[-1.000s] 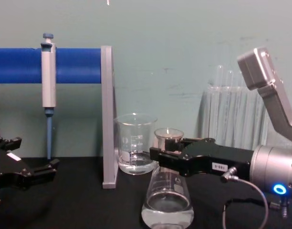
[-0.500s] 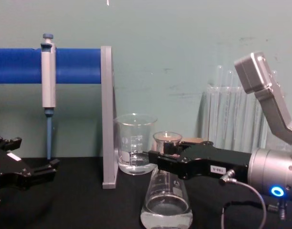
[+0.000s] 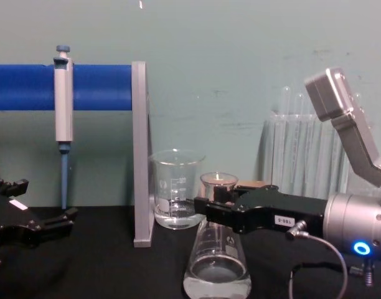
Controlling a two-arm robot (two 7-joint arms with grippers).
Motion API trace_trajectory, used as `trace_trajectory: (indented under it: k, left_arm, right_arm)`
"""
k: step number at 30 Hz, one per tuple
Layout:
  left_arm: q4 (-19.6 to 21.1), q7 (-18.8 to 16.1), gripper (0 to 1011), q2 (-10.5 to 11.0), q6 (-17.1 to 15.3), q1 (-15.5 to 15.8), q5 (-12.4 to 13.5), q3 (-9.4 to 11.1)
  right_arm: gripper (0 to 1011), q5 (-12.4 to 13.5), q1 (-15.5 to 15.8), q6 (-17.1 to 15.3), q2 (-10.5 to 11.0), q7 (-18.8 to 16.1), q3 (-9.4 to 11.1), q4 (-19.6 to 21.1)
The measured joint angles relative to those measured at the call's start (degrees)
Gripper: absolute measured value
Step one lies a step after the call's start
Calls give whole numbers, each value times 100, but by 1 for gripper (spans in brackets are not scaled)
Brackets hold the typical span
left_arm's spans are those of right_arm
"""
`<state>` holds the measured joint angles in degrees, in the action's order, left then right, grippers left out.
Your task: Grasp the erlenmeyer flask with one hand, shake it three times, then place it back.
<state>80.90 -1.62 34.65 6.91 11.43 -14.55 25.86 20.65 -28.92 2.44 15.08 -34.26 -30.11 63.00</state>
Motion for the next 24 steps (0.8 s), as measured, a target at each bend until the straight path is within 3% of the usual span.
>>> trace_trajectory:
  k: [21, 24]
  left_arm:
    - [0, 0, 1001, 0, 0, 0, 0, 0]
    - [0, 0, 1001, 0, 0, 0, 0, 0]
  right_arm:
    - [451, -10, 9, -3, 5, 0, 3, 1]
    - [498, -29, 17, -32, 9, 5, 0, -16]
